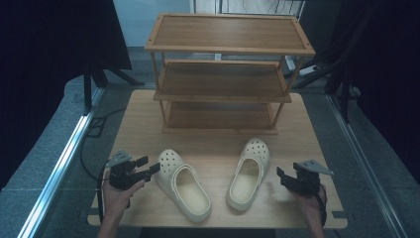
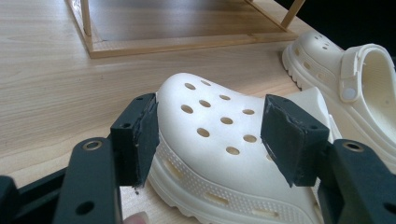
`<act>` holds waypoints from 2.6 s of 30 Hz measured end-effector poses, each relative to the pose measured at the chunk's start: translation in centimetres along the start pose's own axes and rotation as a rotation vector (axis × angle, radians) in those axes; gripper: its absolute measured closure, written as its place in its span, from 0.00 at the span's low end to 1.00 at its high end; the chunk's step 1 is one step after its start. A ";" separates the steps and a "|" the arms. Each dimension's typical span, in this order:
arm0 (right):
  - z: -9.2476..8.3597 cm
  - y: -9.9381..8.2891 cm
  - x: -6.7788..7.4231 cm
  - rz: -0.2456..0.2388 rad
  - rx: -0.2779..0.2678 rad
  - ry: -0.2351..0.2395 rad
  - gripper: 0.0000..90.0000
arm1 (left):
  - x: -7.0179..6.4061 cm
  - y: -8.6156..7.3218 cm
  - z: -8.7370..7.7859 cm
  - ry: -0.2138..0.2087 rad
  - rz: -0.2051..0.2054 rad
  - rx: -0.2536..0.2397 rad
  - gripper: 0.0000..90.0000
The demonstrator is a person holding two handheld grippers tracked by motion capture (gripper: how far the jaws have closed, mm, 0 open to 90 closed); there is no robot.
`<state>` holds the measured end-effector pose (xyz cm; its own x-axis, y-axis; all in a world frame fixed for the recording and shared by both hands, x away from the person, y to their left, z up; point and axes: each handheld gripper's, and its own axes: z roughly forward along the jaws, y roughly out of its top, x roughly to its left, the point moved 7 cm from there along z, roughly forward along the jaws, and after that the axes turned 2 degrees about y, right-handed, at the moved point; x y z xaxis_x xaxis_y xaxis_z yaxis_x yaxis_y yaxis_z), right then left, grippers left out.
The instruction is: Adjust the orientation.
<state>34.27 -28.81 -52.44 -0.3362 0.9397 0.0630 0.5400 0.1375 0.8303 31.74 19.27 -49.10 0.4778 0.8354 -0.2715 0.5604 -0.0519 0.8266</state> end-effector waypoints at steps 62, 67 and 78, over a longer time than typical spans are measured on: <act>0.0 1.5 20.0 -0.339 0.089 0.584 1.00 | -1.6 0.0 -0.4 -0.056 0.015 0.017 0.41; 0.1 -0.1 21.8 -0.406 0.138 0.598 1.00 | -1.6 -0.1 -0.3 -0.058 0.014 0.020 0.41; 0.6 -1.4 23.0 -0.448 0.197 0.609 1.00 | -1.6 -0.2 -0.1 -0.058 0.016 0.029 0.41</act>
<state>26.24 -7.24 -52.50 -0.8881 0.4517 0.0853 0.3606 0.5695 0.7387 30.80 17.97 -48.78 0.5248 0.8015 -0.2867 0.5710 -0.0816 0.8169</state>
